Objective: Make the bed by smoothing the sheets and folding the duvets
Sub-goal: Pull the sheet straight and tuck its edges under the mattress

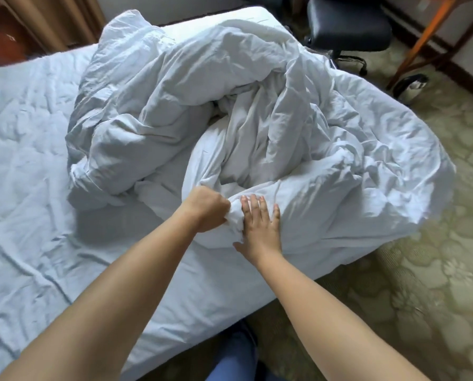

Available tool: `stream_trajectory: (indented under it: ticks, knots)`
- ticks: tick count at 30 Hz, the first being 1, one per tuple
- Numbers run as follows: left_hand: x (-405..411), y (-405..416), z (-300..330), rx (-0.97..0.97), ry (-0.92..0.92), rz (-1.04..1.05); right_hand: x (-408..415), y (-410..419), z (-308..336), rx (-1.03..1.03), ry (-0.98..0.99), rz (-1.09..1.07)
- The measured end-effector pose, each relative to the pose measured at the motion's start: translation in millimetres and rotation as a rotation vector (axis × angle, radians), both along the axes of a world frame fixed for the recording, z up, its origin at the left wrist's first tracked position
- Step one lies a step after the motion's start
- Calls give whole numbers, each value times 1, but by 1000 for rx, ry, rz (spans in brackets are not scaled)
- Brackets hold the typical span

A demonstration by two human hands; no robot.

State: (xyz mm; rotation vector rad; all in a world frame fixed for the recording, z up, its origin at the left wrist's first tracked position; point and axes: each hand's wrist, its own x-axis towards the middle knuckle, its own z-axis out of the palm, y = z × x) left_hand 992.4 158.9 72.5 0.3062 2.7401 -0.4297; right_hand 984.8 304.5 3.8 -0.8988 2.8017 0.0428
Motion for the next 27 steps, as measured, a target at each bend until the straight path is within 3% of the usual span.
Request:
stream_trajectory:
  ticks: [3,7,15,17,21,24,27]
  knots:
    - [14,17,24,16,42,57,1,17,6,-208,186,1]
    - [35,32,41,143,152,118,1,42,47,-274,391,64]
    - [78,75,68,172,183,170,44,94,103,-230,427,184]
    - [91,83,61,180,176,137,55,106,103,-221,325,161]
    - [117,83,17,65,37,18,80,123,71,45,-231,201]
    - [135,74,-18,-29,-198,19,92,129,44,138,-318,238]
    - [137,65,-31,50,-178,63,80,126,37,164,-312,231]
